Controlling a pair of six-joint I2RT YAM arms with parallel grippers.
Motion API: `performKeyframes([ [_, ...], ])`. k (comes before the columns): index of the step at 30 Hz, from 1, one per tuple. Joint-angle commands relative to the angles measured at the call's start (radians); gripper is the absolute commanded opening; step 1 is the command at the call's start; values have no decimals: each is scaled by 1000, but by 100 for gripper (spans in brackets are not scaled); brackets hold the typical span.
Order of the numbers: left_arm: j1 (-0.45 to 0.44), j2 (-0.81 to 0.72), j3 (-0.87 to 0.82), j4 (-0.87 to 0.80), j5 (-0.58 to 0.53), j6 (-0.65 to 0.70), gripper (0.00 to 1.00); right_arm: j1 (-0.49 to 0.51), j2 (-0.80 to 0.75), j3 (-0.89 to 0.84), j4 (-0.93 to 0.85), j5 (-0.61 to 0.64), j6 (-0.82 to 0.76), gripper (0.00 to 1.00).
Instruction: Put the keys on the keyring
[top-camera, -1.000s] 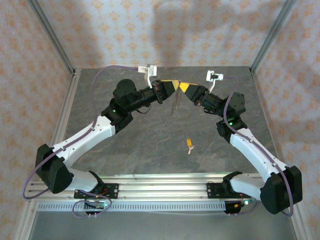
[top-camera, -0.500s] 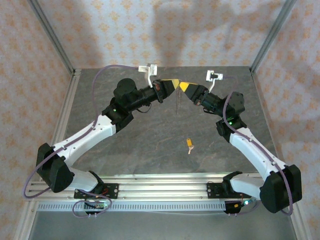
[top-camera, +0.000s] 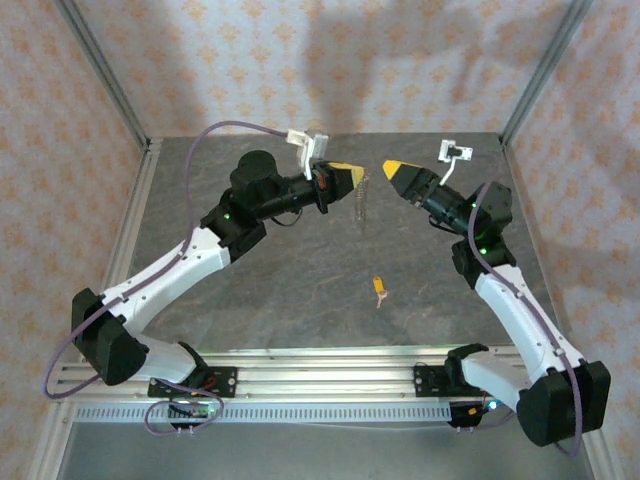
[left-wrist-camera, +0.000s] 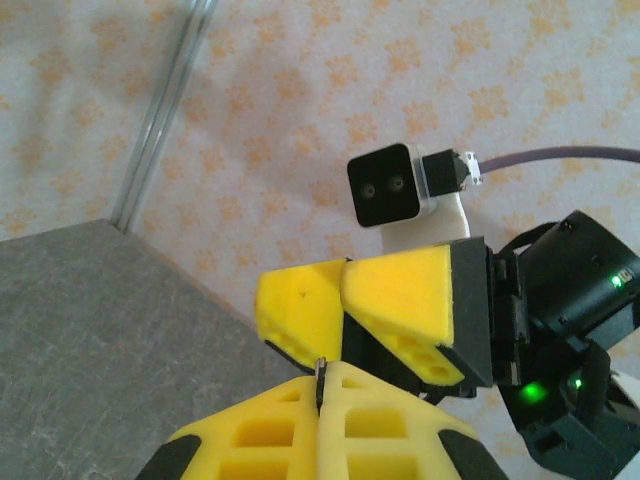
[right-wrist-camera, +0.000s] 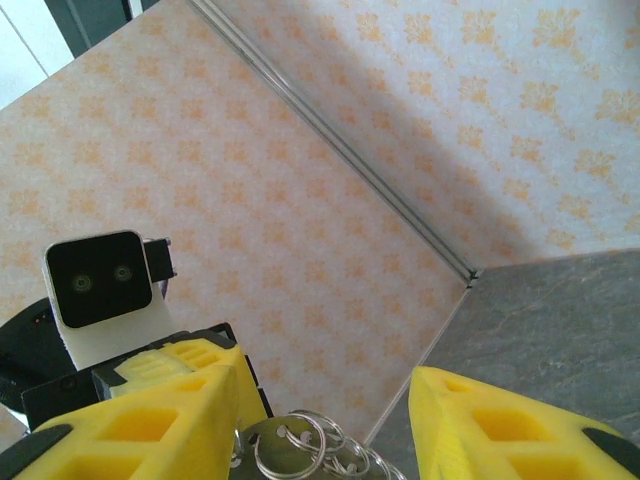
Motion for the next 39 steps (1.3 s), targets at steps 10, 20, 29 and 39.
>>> performKeyframes([
  [10,23,13,144,-171,185,170,0,-8,0,32,-1,-195,-79,47],
  [20,29,61,183,-189,253,170,0,-7,5,64,9,-280,-89,42],
  [29,30,69,185,-181,258,163,0,1,2,73,17,-284,-87,37],
  [39,38,55,175,-182,260,164,0,-21,-56,80,-205,-158,-232,38],
])
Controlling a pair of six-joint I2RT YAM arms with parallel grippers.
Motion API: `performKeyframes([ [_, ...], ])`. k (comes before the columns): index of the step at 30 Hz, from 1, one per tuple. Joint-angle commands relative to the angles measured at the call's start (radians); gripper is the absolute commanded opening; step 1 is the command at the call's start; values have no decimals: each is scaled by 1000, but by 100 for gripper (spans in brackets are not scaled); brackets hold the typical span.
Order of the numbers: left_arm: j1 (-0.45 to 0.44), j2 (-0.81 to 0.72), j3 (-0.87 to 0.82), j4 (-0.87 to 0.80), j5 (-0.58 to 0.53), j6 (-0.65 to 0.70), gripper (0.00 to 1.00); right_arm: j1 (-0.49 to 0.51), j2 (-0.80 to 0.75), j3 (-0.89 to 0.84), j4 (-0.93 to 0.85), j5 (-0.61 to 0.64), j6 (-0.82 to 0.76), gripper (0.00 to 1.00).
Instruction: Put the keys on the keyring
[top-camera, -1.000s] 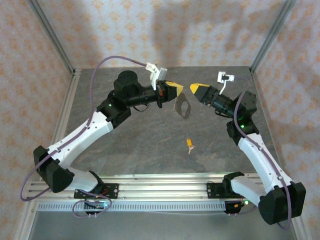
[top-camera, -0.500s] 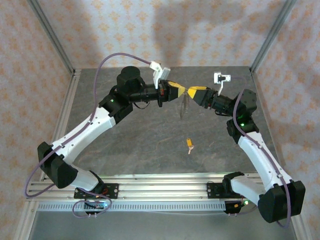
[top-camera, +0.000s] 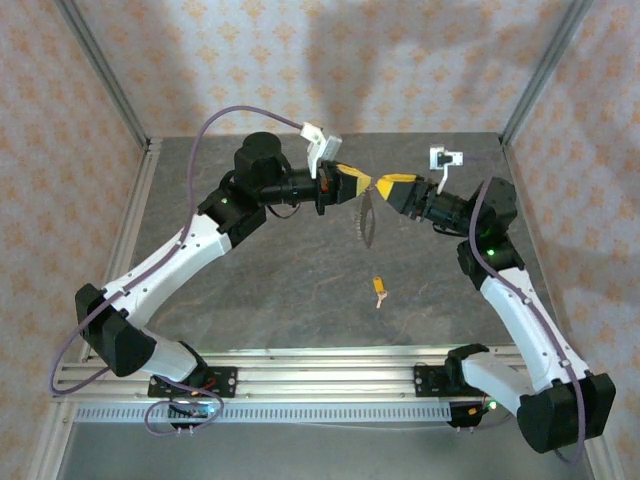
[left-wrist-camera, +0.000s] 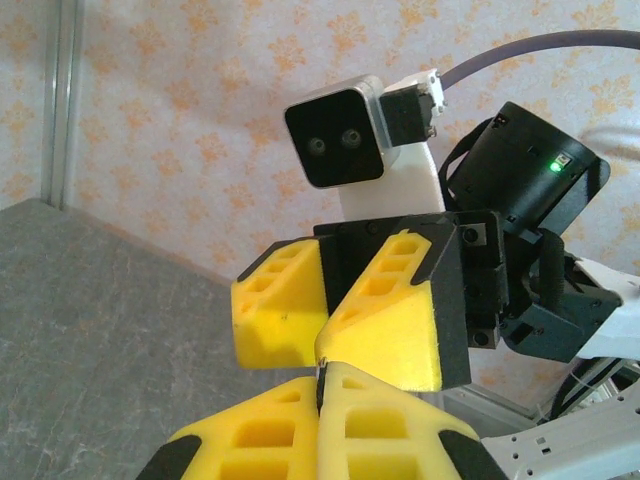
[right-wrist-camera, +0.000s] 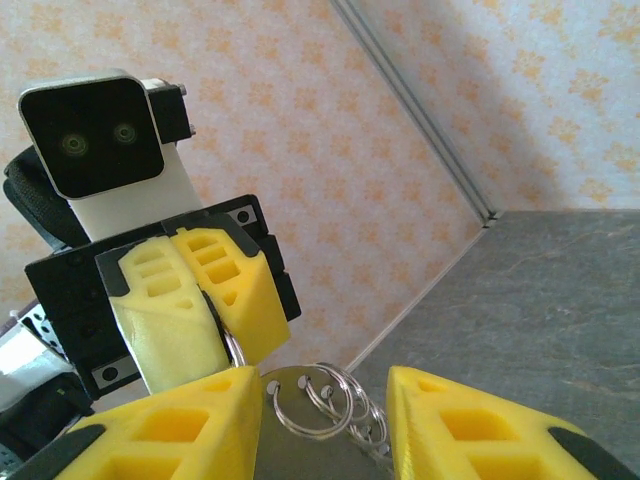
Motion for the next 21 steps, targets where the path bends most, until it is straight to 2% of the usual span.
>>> performKeyframes([
  [1,9,-3,24,15,29,8,0,-9,-24,26,-2,37,-33,38],
  [13,17,-7,9,36,27,-2,0,-3,-13,40,150,-39,85,41],
  [21,18,3,29,27,36,-4,0,55,39,73,158,-46,72,40],
])
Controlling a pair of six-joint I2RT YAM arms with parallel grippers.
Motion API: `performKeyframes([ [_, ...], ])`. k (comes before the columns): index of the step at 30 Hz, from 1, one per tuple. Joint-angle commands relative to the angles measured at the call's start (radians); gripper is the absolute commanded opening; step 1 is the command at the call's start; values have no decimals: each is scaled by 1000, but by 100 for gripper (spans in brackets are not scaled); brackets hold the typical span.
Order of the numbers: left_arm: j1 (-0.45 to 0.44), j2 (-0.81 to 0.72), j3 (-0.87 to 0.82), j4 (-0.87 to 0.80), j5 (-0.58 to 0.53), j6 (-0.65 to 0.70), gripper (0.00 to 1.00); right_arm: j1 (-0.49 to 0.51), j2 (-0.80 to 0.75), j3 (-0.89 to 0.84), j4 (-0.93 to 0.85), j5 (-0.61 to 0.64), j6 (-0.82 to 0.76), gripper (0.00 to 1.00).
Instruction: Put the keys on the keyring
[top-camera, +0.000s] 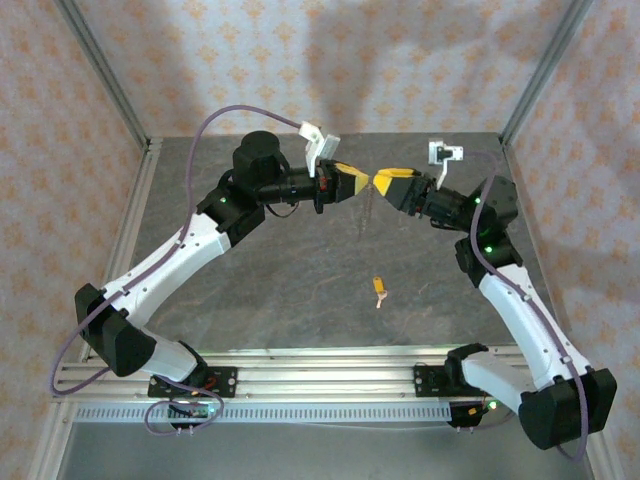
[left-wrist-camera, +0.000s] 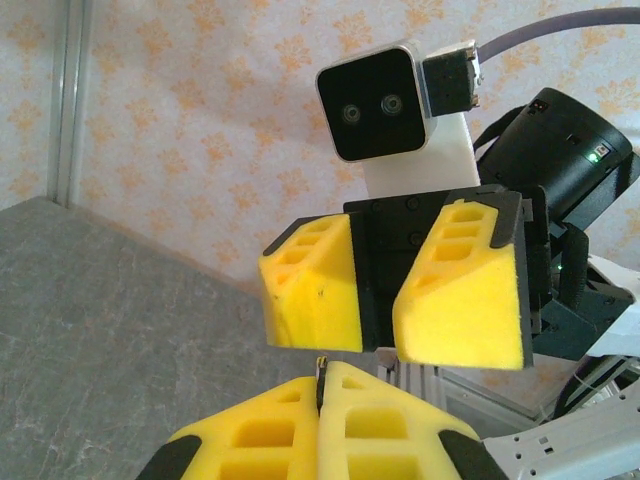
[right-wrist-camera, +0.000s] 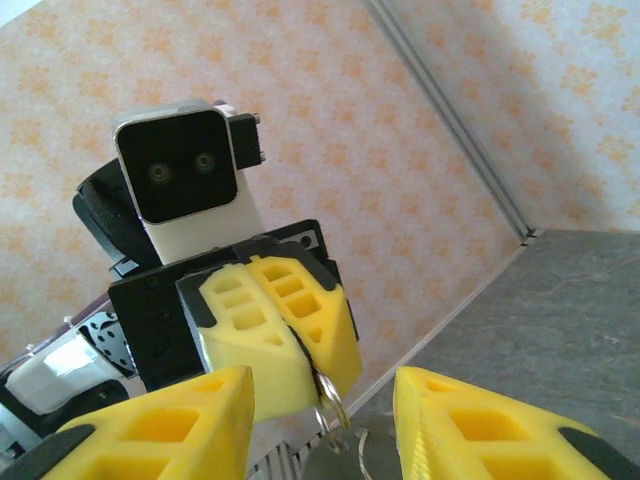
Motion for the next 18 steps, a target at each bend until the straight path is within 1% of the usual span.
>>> performKeyframes([
  [1,7,2,30,30,33,-3,0,23,15,43,63,-27,0,40],
  [6,7,2,30,33,31,-5,0,42,25,40,60,-30,-9,37],
  [10,8,1,26,36,28,-4,0,41,14,20,55,-27,-15,33],
  [18,15,-2,25,36,28,-5,0,41,-26,-12,3,-13,-48,34],
])
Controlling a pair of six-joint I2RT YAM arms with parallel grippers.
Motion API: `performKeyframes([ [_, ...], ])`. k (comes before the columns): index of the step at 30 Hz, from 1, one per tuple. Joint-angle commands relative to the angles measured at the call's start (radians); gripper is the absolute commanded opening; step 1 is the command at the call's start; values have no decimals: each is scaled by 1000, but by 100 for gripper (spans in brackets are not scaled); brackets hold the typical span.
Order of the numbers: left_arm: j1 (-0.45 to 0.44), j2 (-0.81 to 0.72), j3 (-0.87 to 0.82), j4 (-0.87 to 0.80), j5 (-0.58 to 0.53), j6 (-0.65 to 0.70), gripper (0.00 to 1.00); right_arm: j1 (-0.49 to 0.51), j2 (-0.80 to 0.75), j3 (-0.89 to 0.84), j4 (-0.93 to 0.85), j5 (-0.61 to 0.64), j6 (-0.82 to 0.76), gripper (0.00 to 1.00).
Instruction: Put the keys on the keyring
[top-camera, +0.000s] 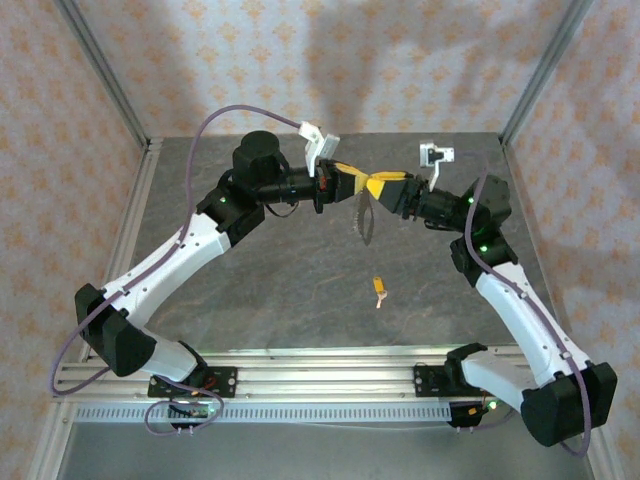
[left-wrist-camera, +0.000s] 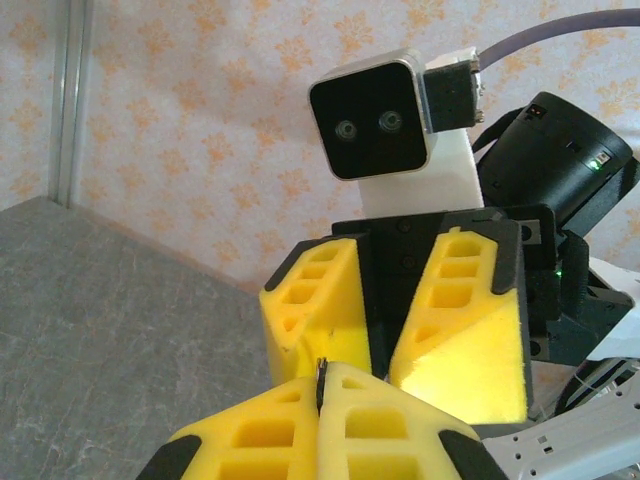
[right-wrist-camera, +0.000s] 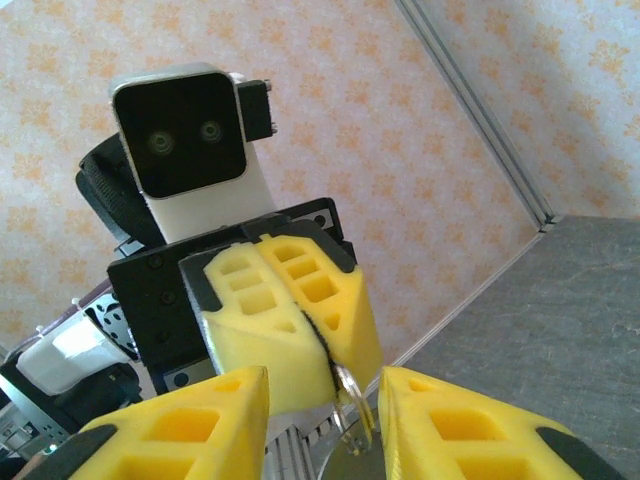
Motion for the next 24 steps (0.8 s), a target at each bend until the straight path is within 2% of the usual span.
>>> performKeyframes([
  [1,12,-2,25,35,28,-4,0,6,-35,-11,7,-8,-31,34],
  [5,12,-2,25,36,29,-4,0,7,-38,-13,4,-7,-32,32],
  [11,12,-1,25,42,29,-8,0,6,-32,-12,4,-9,-34,21],
  [18,13,3,27,44,29,-10,0,6,-26,-14,3,-16,-39,0],
  [21,12,7,26,55,28,-20,0,5,-25,-14,6,-11,-42,0],
  [24,13,2,12,92,-23,-65,0,5,-27,-19,7,23,-44,0],
])
